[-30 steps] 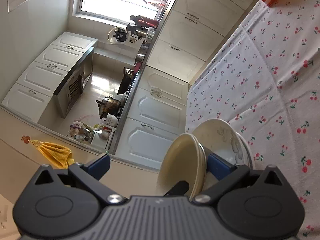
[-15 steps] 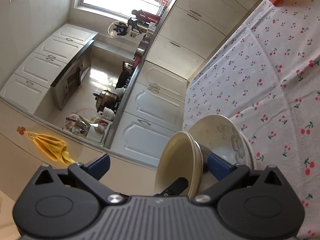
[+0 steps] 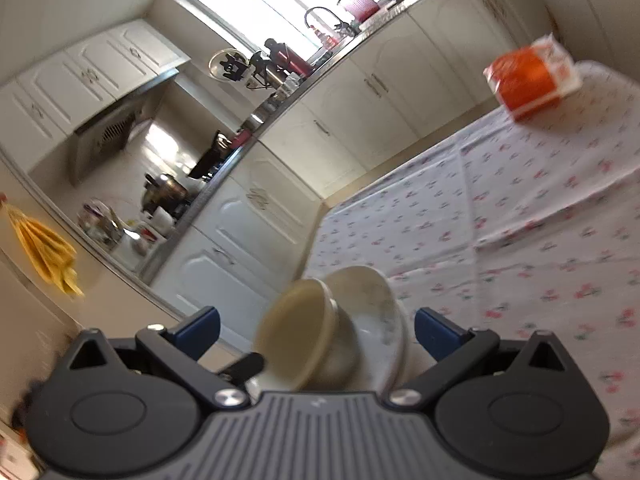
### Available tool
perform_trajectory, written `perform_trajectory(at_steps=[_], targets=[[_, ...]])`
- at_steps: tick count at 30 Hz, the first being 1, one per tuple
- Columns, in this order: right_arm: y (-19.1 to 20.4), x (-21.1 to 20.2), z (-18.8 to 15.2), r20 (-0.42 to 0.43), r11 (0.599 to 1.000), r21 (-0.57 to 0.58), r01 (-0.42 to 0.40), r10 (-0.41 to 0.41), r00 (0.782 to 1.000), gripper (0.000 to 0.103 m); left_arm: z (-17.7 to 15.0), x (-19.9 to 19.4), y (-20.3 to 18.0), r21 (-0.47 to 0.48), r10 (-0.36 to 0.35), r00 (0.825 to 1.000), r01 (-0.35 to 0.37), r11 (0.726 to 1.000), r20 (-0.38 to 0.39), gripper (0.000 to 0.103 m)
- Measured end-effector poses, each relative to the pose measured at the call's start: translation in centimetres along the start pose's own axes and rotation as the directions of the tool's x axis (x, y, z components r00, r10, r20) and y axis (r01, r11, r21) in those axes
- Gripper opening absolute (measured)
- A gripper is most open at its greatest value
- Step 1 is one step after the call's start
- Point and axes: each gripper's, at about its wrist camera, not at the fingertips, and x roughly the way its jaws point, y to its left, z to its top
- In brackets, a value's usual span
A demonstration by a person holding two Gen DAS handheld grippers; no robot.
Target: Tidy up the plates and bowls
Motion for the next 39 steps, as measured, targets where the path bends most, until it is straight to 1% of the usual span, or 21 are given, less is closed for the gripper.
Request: perform_trajectory(at_steps=[3,6,8,12,15,18,20,26,31,39], targets=[[0.1,-1.2,-0.6,0.006,0.998,-0.042,0.055,-0.055,0.998,0.103,-0.7,-1.2,-0.6,0.023,0.004,1.0,-0.004,1.0,-0.006,0.074],[0.2,-2.5,-1.3,0.01,0.995,-0.066,0.08,-0.079,0.997,0.103,-1.6,-2.2,-1.1,0.057,0.014,1.0,-0.013,0.998,-0.012,0.08],[0.2,-3.2,-1.7,0.009,0.993,-0.078,0.091,-0.091,0.996,0.103,-2.2,-2.9,-1.4,0.081,0.02,1.0,-0.018,0.997,-0.018,0.089],[0.4,-4.6,-2.5,0.012,0.987,-0.109,0.119,-0.119,0.993,0.103,-3.4,-4.3,-2.0,0.119,0.03,0.999,-0.028,0.992,-0.017,0.098],[0.7,-5.6,-3.4,0.023,0.975,-0.15,0.162,-0.16,0.987,0.103,-4.1,-5.0,-2.3,0.15,0.042,0.999,-0.038,0.988,-0.024,0.1],[0.7,-6.5,-4.2,0.015,0.975,-0.149,0.167,-0.167,0.986,0.103,-5.0,-5.4,-2.5,0.175,0.05,0.998,-0.043,0.984,-0.038,0.101],[0.7,-7.0,-4.7,0.009,0.973,-0.148,0.177,-0.178,0.984,0.103,-5.5,-5.6,-2.8,0.19,0.068,0.997,-0.058,0.98,-0.048,0.102],[1.1,-8.4,-6.2,0.002,0.963,-0.181,0.202,-0.205,0.979,0.103,-7.1,-6.4,-2.7,0.214,0.103,0.992,-0.086,0.973,-0.068,0.103],[1.7,-9.5,-7.6,0.001,0.957,-0.202,0.21,-0.214,0.977,0.103,-8.0,-7.4,-2.1,0.218,0.135,0.988,-0.117,0.969,-0.069,0.103],[3.1,-10.2,-9.5,-0.017,0.94,-0.252,0.23,-0.242,0.97,0.102,-8.6,-9.0,-2.3,0.242,0.17,0.985,-0.157,0.957,-0.032,0.103]])
